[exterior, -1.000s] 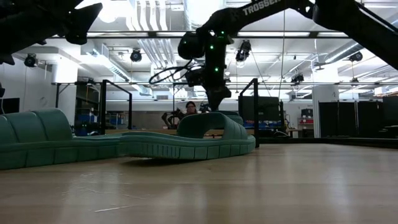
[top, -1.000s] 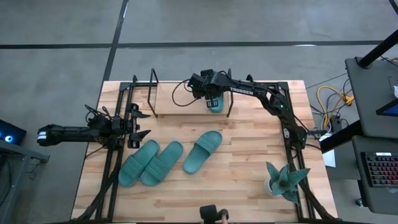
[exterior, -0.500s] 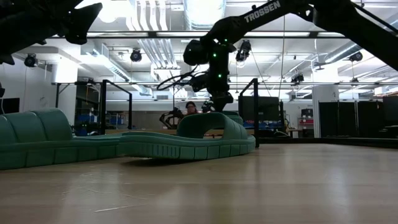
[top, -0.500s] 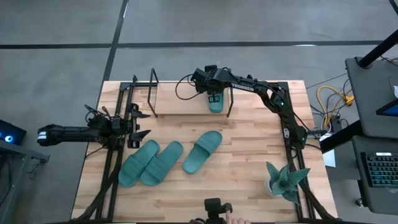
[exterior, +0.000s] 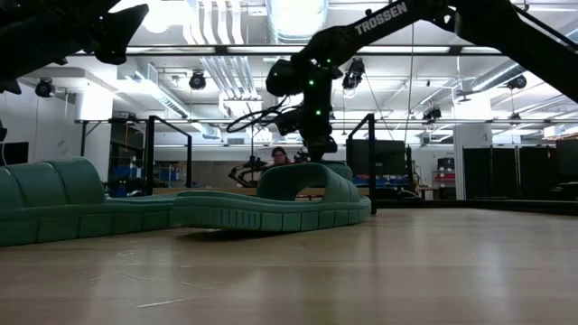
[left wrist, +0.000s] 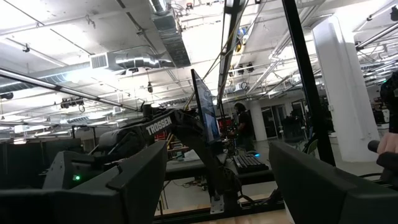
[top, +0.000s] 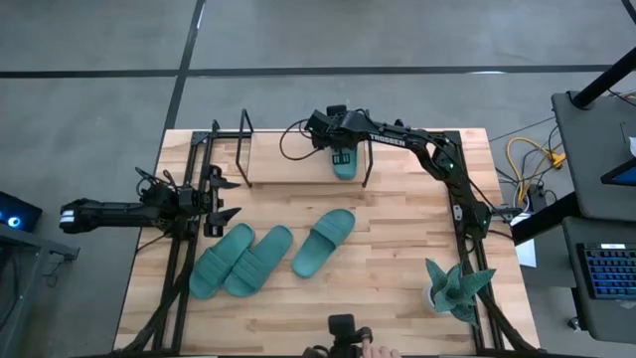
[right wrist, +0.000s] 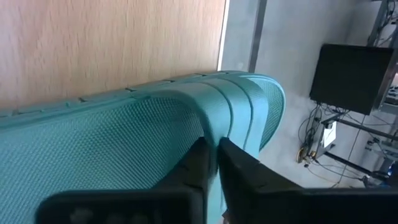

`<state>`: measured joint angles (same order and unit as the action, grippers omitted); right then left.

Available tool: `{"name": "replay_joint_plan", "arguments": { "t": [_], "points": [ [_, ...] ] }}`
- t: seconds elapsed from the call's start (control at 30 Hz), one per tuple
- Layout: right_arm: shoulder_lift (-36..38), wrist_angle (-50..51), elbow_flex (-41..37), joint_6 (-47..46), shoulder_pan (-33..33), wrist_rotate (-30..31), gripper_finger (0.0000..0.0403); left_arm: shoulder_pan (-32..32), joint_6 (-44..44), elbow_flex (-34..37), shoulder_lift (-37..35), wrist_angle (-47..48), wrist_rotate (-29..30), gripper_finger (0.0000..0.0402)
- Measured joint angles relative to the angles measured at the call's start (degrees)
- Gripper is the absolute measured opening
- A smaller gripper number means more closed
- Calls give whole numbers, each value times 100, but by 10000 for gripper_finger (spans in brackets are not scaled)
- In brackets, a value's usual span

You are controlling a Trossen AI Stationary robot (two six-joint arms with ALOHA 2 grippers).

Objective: Pick and place slides into the shelf
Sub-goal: Put the blue slide on the shelf

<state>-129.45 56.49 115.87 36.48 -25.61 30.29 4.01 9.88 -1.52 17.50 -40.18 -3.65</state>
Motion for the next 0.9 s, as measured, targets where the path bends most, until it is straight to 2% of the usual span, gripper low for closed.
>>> {"name": "replay_joint_plan", "arguments": {
  "t": [0.27, 0.9],
  "points": [
    [9, 18, -84, -302, 11, 571, 14, 0, -1, 0, 0, 1, 1, 268],
    [9, 334, -84, -499, 11, 727, 12, 0, -8, 0, 0, 9, 1, 268]
  ]
}}
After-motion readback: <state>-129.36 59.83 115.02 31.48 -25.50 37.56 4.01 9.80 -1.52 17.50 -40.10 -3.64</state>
